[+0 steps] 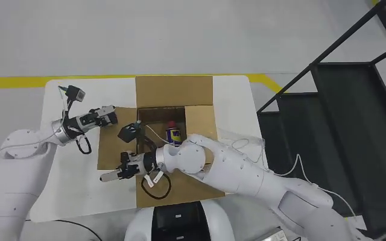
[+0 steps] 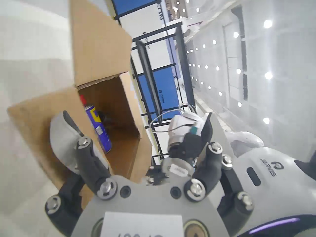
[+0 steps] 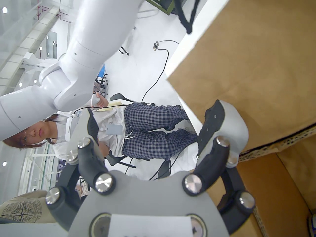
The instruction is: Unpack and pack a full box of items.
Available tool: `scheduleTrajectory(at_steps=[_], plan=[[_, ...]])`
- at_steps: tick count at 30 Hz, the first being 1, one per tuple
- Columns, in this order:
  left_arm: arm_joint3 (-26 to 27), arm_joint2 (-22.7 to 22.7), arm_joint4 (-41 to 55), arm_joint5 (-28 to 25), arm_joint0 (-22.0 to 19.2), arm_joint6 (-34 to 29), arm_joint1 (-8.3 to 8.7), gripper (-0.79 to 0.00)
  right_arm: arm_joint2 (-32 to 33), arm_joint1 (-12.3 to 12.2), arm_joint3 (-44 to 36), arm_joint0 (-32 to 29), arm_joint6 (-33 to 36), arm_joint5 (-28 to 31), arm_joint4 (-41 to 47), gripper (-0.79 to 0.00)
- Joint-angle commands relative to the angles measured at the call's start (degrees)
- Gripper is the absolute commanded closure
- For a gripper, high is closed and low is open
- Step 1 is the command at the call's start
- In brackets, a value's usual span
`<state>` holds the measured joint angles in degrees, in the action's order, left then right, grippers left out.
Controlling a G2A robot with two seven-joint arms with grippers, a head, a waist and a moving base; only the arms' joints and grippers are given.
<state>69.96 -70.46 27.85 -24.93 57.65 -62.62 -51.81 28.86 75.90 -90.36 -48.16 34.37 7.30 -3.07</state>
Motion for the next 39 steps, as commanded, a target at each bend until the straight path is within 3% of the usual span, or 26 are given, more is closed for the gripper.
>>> scheduleTrajectory(at_steps=[1,10,15,19,23,27,30,34,39], plan=[[-1.7,1.5,-1.7,1.0,-0.6,0.8,-0.36,-0.785,3.8,-1.9,-4.9,-3.6,0.2,-0.3,-1.4,-0.785],[-6.4,8.2,-5.0,1.8,-3.8,4.1,-2.71,-0.785,22.4,-8.8,-21.5,-21.4,3.8,1.6,-6.2,-0.785],[-8.6,9.7,-5.0,0.8,-5.4,3.6,-3.56,-0.785,30.4,-10.8,-23.4,-28.5,5.2,3.7,-3.7,-0.785],[-8.5,8.2,-4.5,-1.0,-5.9,2.6,-3.34,-0.785,34.4,-11.7,-24.8,-32.2,6.3,5.0,-2.5,-0.785],[-3.9,3.8,-3.9,-3.0,-5.0,0.8,-2.13,-0.785,37.0,-12.2,-26.4,-34.6,7.1,5.7,-2.0,-0.785],[6.1,-0.5,-4.6,-3.9,-3.6,-0.5,-0.97,-0.785,39.4,-12.7,-27.3,-36.4,6.7,5.9,-1.8,-0.785],[13.3,-0.7,-6.0,-2.9,-3.5,-1.3,-0.79,-0.785,41.2,-12.9,-27.8,-37.7,6.4,6.3,-1.2,-0.785],[17.1,3.7,-9.1,-0.5,-6.3,-1.6,-1.65,-0.785,43.6,-13.3,-28.5,-40.3,5.8,6.7,-0.8,-0.785],[14.7,14.9,-12.4,2.1,-12.7,-0.6,-4.59,-0.785,47.2,-13.9,-29.0,-44.7,4.2,7.6,-0.1,-0.785]])
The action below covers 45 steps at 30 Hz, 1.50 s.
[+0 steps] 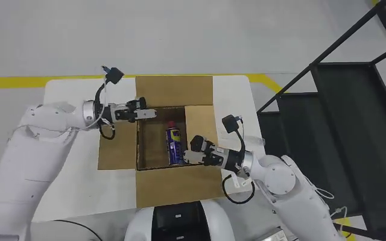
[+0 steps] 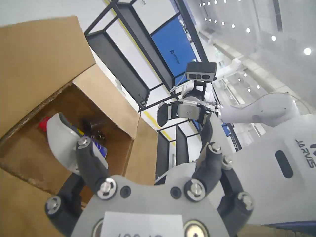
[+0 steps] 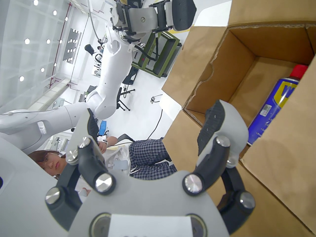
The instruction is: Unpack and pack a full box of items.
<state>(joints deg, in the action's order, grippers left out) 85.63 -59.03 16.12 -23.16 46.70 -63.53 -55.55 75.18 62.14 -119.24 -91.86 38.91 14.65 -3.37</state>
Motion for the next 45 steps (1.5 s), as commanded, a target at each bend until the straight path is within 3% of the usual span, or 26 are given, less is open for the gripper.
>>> scheduleTrajectory(at_steps=[1,6,10,15,26,30,36,45], plan=[[-1.9,6.0,-1.5,0.3,-3.1,0.8,-1.64,-0.785,1.6,-0.2,-0.1,-1.8,-0.6,0.5,0.4,-0.785],[-8.1,17.6,-7.9,-0.4,-8.5,6.5,-6.13,-0.785,4.4,-0.6,-0.4,-5.1,-1.4,2.0,1.5,-0.785],[-15.1,23.1,-9.3,-0.9,-11.3,10.7,-9.40,-0.785,5.7,-0.8,-0.7,-6.9,-1.5,3.0,1.8,-0.785],[-22.6,26.2,-6.0,0.4,-13.9,12.7,-12.70,-0.785,6.4,-1.0,-1.0,-8.4,-1.6,3.6,2.0,-0.785],[-35.4,31.1,1.8,-2.1,-17.4,12.0,-19.86,-0.785,6.0,-1.2,-1.5,-9.3,-0.6,3.9,1.6,-0.785],[-38.3,30.5,5.8,-5.6,-17.8,11.5,-21.49,-0.785,4.4,-1.3,-2.4,-9.0,1.2,2.7,0.1,-0.785],[-38.5,27.8,11.6,-12.9,-17.7,8.6,-22.30,-0.785,1.7,-1.3,-4.4,-7.5,3.4,1.1,-2.1,-0.785],[-34.8,27.2,16.3,-14.2,-17.8,3.5,-24.10,-0.785,0.5,-1.6,-7.8,-8.2,3.3,-4.1,-7.1,-0.785]])
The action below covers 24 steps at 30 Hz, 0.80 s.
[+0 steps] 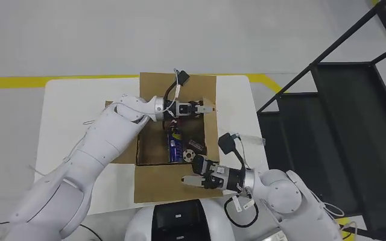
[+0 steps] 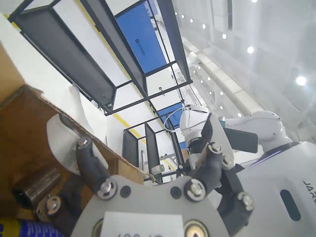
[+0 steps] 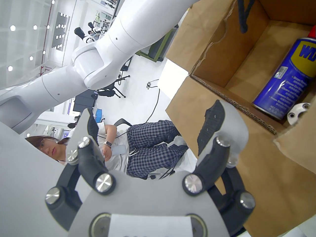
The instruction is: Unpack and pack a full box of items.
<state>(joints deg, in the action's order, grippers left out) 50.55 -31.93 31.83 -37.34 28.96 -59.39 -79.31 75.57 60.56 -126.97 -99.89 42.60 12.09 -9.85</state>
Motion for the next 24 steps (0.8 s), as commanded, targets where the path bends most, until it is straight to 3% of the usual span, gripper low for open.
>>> scheduleTrajectory(at_steps=[1,8,12,18,24], plan=[[0.3,0.3,0.9,0.0,-0.1,-1.1,-0.66,-0.785,0.5,0.0,0.0,-0.4,-1.3,-3.4,-1.2,-0.785],[-1.4,0.8,3.2,-0.9,-0.9,-4.6,-2.58,-0.785,4.9,-0.2,-0.8,-4.0,-7.5,-12.6,-3.0,-0.785],[-3.2,-1.0,2.5,-1.6,-1.7,-5.9,-2.29,-0.785,7.8,-0.3,-1.7,-7.3,-10.8,-16.9,-4.3,-0.785],[-2.5,-6.1,-4.3,-2.4,-1.9,-5.1,1.10,-0.785,10.3,-0.1,1.8,-9.2,-14.7,-23.2,-5.3,-0.785],[4.4,-15.6,-9.0,-3.6,2.9,-3.9,6.74,-0.785,9.0,0.1,7.7,-6.6,-14.5,-24.2,-3.0,-0.785]])
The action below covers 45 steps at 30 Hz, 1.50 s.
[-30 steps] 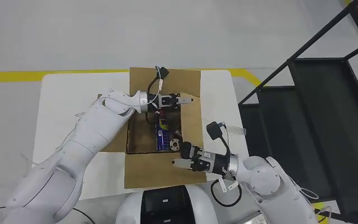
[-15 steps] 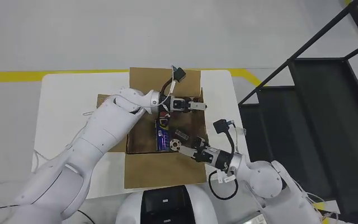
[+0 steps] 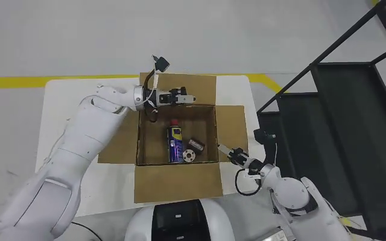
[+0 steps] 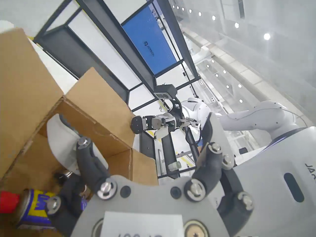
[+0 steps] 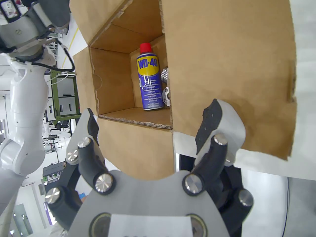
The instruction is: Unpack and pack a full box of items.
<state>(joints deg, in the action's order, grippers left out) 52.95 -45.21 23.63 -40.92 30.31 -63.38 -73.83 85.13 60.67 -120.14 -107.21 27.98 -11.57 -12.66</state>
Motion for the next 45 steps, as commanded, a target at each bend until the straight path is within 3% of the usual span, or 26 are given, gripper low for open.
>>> scheduleTrajectory(at_steps=[1,9,15,22,28,33,37,42,45], plan=[[3.8,-4.2,-1.4,0.0,2.9,0.0,2.28,-0.785,-1.1,0.1,1.7,1.5,0.2,-1.1,-0.4,-0.785],[17.3,-21.7,-4.0,2.8,15.7,-1.3,9.14,-0.785,-5.3,0.5,6.0,7.8,3.0,-4.1,-1.0,-0.785],[21.2,-31.4,-2.7,5.0,22.2,-0.1,11.69,-0.785,-5.5,0.5,3.9,9.2,3.9,-1.3,-0.8,-0.785],[22.7,-40.5,-2.2,4.3,28.5,4.4,13.51,-0.785,-7.7,0.1,-6.6,10.1,6.5,-3.1,-10.7,-0.785],[21.4,-44.4,-3.5,4.5,33.3,10.1,14.15,-0.785,-19.3,1.0,-6.5,20.3,12.7,-10.5,-22.5,-0.785],[20.5,-44.7,-3.0,4.3,34.3,10.7,14.20,-0.785,-32.8,3.5,2.7,34.4,18.8,-20.0,-32.3,-0.785],[20.5,-44.7,-3.0,4.3,34.3,10.7,14.20,-0.785,-40.2,6.3,8.5,42.8,20.2,-26.0,-33.7,-0.785],[20.5,-44.7,-3.0,4.3,34.3,10.7,14.20,-0.785,-41.9,7.2,10.0,44.8,20.0,-28.3,-33.7,-0.785],[20.2,-44.4,-8.3,6.4,34.7,11.1,14.46,-0.785,-41.9,7.2,10.0,44.8,20.0,-28.3,-33.7,-0.785]])
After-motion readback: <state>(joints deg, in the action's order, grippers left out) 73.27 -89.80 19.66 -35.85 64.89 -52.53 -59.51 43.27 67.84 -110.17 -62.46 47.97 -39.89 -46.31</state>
